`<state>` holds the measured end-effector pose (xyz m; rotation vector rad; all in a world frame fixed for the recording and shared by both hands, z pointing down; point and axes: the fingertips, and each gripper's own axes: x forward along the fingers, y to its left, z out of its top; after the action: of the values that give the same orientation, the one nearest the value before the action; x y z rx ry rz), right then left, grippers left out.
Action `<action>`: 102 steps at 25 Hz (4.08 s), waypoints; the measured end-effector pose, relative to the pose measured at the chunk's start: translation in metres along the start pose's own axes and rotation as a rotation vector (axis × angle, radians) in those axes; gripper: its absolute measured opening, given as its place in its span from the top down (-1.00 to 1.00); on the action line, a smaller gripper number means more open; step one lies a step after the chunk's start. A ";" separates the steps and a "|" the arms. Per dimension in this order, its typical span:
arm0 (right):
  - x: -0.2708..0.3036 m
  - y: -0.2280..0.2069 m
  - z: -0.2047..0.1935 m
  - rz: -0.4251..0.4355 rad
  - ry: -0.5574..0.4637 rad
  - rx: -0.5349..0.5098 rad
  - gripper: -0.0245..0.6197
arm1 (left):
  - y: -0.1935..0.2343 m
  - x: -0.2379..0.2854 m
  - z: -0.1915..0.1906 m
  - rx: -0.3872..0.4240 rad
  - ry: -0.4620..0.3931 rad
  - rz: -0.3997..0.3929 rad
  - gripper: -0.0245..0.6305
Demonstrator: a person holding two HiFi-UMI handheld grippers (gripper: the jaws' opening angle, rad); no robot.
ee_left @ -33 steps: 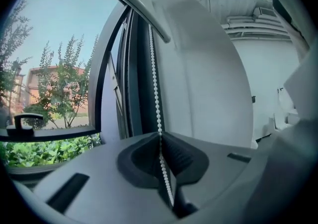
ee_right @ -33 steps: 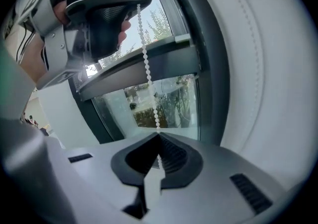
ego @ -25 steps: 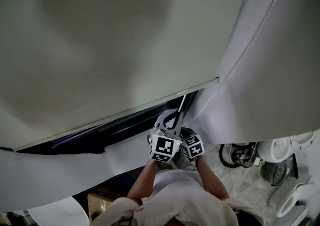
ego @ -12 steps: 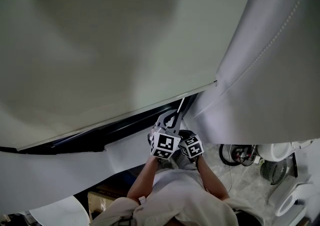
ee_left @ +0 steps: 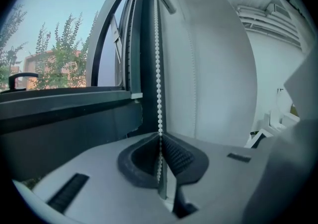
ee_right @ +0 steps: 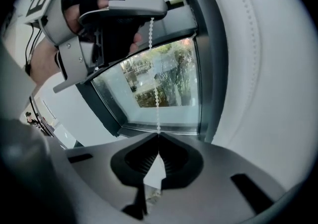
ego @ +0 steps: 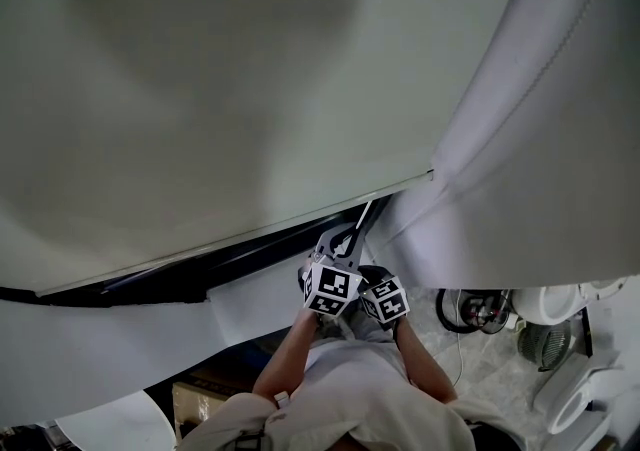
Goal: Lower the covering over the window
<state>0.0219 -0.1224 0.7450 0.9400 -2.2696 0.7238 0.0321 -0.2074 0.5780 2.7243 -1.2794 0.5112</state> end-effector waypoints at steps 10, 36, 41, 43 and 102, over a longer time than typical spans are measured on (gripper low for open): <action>-0.070 0.002 0.052 -0.098 -0.183 -0.088 0.51 | -0.007 -0.009 -0.003 -0.003 -0.006 -0.002 0.86; -0.227 0.063 0.308 -0.090 -0.823 -0.359 0.68 | -0.017 -0.013 -0.003 -0.019 -0.024 -0.012 0.86; -0.223 0.056 0.311 -0.119 -0.850 -0.333 0.93 | -0.011 -0.009 -0.005 -0.032 -0.028 -0.016 0.86; -0.213 0.054 0.311 -0.120 -0.852 -0.320 0.94 | -0.009 -0.008 -0.011 -0.034 -0.012 -0.019 0.86; 0.000 -0.033 0.138 -0.127 -0.309 -0.080 0.94 | -0.036 -0.041 -0.121 -0.191 0.174 -0.164 0.86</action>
<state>0.0055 -0.2339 0.6586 1.2143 -2.4526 0.4543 0.0042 -0.1277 0.6803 2.5355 -0.9982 0.5637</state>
